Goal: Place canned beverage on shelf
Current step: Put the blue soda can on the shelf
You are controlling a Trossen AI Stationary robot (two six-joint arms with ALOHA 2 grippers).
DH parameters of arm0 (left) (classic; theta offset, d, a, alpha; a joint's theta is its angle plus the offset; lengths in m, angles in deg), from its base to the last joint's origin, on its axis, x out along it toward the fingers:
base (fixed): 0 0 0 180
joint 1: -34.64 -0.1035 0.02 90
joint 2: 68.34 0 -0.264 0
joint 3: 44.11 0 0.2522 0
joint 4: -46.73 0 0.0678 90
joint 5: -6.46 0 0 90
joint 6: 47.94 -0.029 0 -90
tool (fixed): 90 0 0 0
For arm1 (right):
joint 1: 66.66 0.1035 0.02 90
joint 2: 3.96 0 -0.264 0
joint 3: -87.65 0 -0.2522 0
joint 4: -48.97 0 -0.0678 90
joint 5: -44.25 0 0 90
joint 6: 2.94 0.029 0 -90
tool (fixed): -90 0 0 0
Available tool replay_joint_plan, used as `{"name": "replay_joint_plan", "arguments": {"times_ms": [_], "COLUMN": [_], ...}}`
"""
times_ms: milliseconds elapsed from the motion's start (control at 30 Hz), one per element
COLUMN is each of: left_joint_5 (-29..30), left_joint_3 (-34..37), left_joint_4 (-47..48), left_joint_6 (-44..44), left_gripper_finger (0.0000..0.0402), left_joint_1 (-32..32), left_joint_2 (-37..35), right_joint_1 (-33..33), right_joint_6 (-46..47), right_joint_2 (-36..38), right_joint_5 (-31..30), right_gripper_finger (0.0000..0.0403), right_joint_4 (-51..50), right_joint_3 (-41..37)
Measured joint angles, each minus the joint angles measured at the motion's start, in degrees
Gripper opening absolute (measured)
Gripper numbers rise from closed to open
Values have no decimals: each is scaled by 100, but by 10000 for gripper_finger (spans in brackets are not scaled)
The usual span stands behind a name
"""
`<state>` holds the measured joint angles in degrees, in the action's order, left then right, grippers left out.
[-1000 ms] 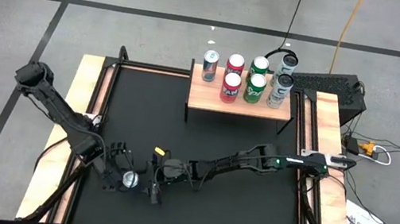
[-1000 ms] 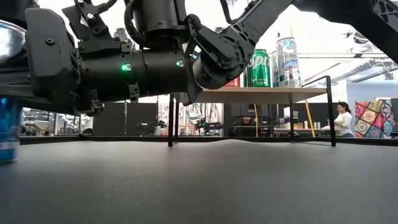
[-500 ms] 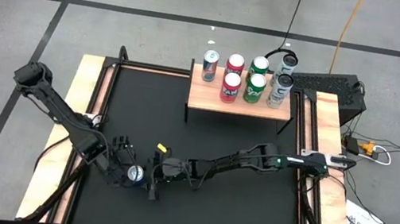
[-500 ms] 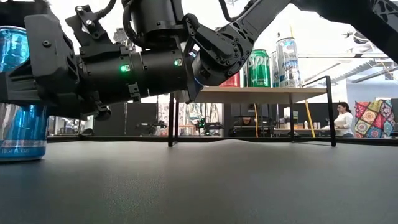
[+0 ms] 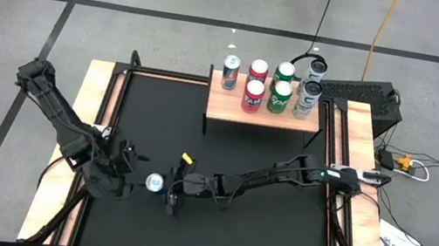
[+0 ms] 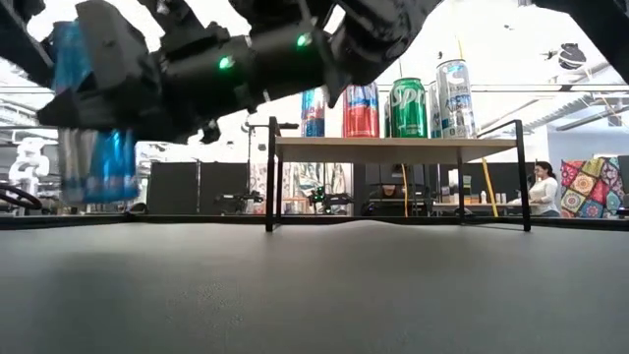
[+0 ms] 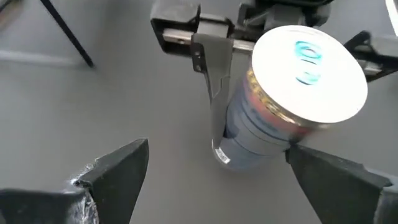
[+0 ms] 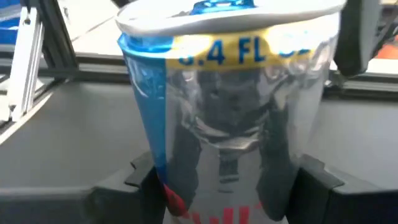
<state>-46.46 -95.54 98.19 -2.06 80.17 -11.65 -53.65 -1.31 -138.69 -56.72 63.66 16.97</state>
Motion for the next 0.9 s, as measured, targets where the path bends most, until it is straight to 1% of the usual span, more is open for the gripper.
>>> {"name": "replay_joint_plan", "arguments": {"times_ms": [67, 133, 267, 433, 533, 667, 800, 900], "left_joint_5": [350, 562, 834, 1274, 1430, 1786, 1872, 1869], "left_joint_3": [0, 12, 50, 52, 52, 56, 57, 57], "left_joint_4": [-118, -380, -1022, -1605, -1812, -2081, -2345, -2420], "left_joint_6": [-55, -209, -701, -1291, -1481, -1605, -1815, -1831], "left_gripper_finger": [396, 396, 396, 396, 396, 396, 389, 363], "left_joint_1": [96, 149, 163, 106, 1, -84, -90, -88], "left_joint_2": [-4, -2, 80, 247, 372, 593, 750, 783], "right_joint_1": [5, 1, -37, -44, -39, -43, -44, -41], "right_joint_6": [-19, 11, 68, 63, -8, -66, -61, -57], "right_joint_2": [173, 274, 410, 416, 416, 416, 416, 416], "right_joint_5": [-168, -398, -430, -426, -425, -428, -430, -428], "right_gripper_finger": [223, 225, 225, 228, 229, 230, 230, 230], "right_joint_4": [52, 245, 827, 919, 1012, 1222, 1214, 1251], "right_joint_3": [-193, -370, -716, -758, -758, -758, -758, -758]}}
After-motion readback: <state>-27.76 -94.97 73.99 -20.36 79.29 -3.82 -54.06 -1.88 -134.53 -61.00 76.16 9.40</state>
